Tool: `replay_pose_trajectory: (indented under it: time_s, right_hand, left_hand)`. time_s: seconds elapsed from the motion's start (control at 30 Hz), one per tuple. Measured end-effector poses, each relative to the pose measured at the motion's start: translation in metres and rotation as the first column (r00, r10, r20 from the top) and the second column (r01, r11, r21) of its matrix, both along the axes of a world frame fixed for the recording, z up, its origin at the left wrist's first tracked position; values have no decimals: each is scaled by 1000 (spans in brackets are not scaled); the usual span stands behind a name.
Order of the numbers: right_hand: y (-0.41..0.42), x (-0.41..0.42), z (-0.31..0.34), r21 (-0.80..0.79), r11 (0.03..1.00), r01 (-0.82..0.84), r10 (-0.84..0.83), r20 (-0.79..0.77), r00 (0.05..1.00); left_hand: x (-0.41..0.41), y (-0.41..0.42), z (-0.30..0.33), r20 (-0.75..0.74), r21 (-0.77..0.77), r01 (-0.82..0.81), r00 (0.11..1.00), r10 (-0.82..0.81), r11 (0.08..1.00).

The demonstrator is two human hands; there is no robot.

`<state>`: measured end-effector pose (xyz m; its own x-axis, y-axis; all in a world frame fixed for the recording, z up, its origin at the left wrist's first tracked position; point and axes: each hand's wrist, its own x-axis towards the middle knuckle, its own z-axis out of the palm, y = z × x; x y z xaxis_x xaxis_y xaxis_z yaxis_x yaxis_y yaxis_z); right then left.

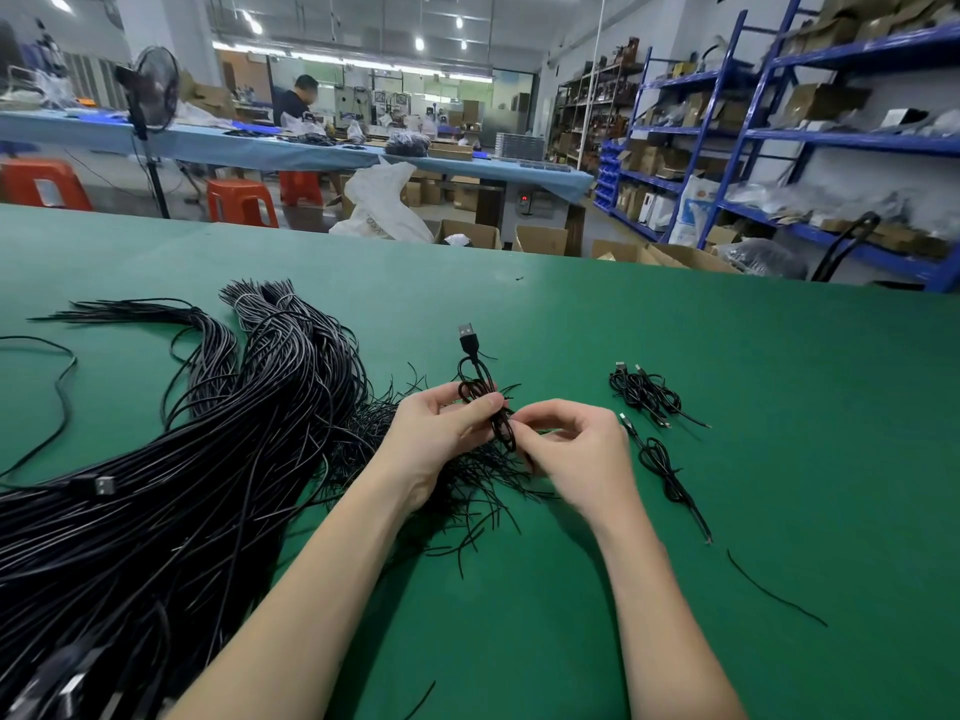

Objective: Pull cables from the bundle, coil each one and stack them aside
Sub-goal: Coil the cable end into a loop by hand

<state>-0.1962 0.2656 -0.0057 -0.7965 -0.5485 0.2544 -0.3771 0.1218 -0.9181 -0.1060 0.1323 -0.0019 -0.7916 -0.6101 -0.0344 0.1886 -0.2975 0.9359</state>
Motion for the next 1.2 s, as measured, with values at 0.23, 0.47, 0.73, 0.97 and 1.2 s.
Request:
replay_pose_trajectory:
  time_s: [0.23,0.47,0.73,0.97,1.2]
  right_hand:
    - [-2,-2,-7,99,994,42,-29,-133,991]
    - [-1,-1,-5,-19,995,-100,102,165,981]
    - [1,-5,-4,-167,981,-101,154,348,925]
    - [1,-9,0,-169,975,-141,206,467,860]
    - [1,-5,-4,-221,956,-195,276,443,853]
  left_hand:
    - [-2,0,-5,21,-64,-26,999,27,998]
    - [-2,-3,-4,-4,-21,-33,999,33,999]
    - [-2,-4,-5,5,-61,56,998,-56,997]
    - [-3,-2,-4,-17,-47,86,996,-87,995]
    - [-4,0,-8,42,-272,-27,998,40,962]
